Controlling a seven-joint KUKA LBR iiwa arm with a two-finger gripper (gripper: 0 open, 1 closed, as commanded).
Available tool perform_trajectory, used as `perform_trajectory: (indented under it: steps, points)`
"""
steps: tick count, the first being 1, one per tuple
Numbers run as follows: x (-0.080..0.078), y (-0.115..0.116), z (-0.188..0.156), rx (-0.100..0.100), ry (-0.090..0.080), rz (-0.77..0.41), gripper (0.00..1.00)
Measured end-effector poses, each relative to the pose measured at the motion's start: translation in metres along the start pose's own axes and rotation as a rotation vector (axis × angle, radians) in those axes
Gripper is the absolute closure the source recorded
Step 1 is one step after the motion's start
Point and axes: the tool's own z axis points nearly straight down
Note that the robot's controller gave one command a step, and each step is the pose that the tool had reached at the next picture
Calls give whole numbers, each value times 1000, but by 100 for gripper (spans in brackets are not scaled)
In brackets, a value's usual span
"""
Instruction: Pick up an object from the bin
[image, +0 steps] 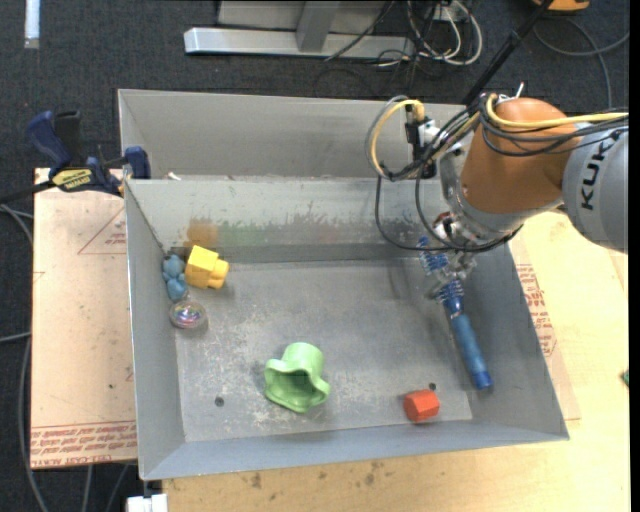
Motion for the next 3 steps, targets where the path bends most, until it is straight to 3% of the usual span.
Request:
perform_trajectory:
  steps: [1,3]
  points:
    - [-1,-1,-40,2,3,2,100]
    - [-3,-3,-76,0,1,9,100]
